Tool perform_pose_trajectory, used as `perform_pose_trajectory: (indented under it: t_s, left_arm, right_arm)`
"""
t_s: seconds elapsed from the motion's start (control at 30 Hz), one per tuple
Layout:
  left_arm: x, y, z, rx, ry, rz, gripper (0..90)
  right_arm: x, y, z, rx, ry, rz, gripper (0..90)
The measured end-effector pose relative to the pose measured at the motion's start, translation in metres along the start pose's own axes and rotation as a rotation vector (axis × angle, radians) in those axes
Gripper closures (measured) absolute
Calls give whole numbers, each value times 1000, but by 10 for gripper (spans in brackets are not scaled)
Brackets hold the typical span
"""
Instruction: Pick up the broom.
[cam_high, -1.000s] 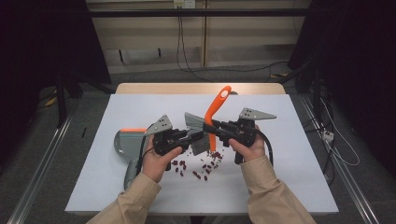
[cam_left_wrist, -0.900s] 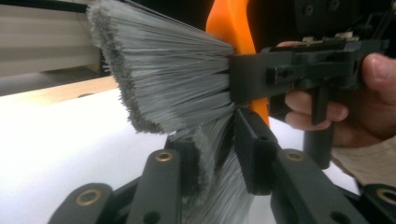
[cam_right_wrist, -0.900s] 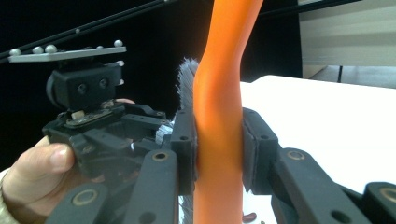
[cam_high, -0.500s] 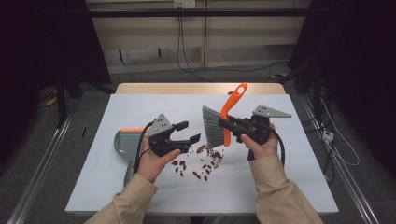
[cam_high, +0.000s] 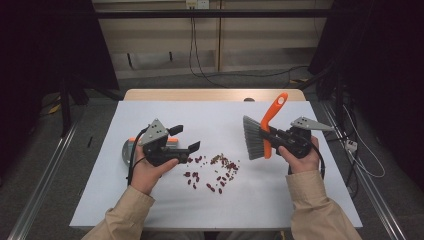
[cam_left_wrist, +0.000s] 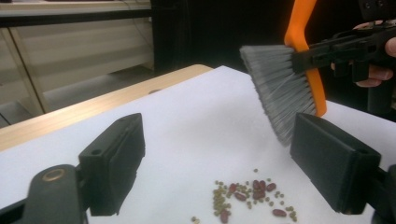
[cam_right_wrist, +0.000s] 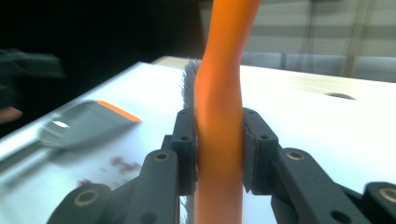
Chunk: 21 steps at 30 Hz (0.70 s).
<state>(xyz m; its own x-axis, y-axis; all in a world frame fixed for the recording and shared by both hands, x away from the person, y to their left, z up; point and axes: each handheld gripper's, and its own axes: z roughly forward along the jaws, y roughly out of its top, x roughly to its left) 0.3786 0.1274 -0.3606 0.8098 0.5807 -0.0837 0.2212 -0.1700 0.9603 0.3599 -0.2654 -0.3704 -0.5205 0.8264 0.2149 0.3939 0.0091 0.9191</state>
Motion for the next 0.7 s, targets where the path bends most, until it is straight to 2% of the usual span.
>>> perform_pose_trajectory:
  t_s: [0.1, 0.2, 0.3, 0.4, 0.53, 0.7]
  left_arm:
    - [5, 1, -8, -8, 16, 1, 163]
    - [10, 0, -16, -15, 31, 4, 162]
    - [15, -3, -24, -21, 46, -12, 161]
    - [22, -5, -32, -21, 65, -9, 160]
    - [30, -9, -40, -12, 84, -12, 158]
    - [37, -16, -44, -8, 104, -35, 154]
  right_arm:
    - [-6, -2, -5, 30, -39, -26, 702]
    - [-9, -4, -8, 52, -56, -31, 702]
    - [-11, -6, -10, 68, -79, -45, 702]
    - [-13, -9, -9, 109, -96, -52, 702]
    - [-16, -15, -1, 158, -125, -69, 700]
    - [-19, -19, 16, 156, -123, -45, 701]
